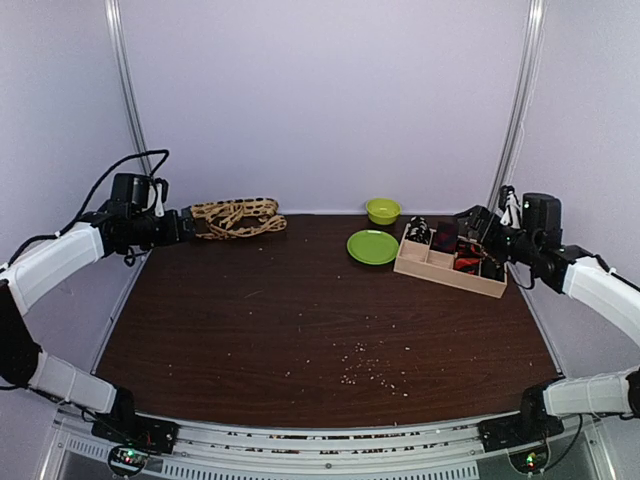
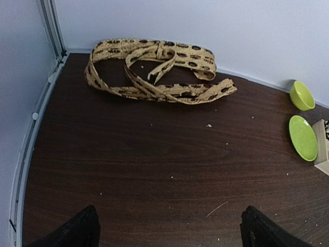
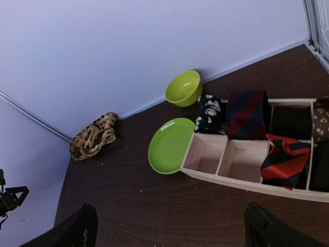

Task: Roll the ties
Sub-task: Pick up the tie from the corner of the board.

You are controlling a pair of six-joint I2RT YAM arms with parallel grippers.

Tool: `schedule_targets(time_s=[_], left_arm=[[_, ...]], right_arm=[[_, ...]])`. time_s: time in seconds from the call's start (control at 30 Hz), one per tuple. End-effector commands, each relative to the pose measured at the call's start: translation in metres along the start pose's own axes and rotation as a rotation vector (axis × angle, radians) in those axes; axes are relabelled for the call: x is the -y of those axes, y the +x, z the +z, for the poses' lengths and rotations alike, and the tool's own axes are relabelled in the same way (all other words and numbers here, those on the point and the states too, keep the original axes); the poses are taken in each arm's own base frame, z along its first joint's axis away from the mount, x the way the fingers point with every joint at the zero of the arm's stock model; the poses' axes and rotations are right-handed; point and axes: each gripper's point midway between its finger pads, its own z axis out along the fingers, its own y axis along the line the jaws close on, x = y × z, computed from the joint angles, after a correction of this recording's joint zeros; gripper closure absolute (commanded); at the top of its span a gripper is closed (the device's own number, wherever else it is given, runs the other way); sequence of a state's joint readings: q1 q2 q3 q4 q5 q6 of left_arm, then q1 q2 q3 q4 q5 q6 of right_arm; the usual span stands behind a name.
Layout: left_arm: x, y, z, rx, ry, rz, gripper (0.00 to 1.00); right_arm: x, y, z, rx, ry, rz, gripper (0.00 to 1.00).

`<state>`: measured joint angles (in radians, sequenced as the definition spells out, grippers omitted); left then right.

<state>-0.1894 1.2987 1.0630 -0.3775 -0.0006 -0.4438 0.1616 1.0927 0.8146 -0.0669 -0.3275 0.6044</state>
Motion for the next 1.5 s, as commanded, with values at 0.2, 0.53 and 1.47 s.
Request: schedule_targets(time_s=[0.2, 0.53, 1.47], left_arm=[[0.008, 0.023, 0.075, -0.181, -0.068, 0.044, 0.02], [0.02, 0.001, 0.17, -0.249, -0.128, 0.086, 0.02], [-0.048, -0.001, 0.27, -0.397, -0.383, 0.333, 0.03]], right_arm=[[0.036, 0.066, -0.001, -0.079, 0.129, -0.073, 0.01], [0.039, 0.084, -0.008, -0.106, 0.105, -0.09, 0.01], [0.04, 0.084, -0.022, -0.102, 0.116, -0.096, 0.01]])
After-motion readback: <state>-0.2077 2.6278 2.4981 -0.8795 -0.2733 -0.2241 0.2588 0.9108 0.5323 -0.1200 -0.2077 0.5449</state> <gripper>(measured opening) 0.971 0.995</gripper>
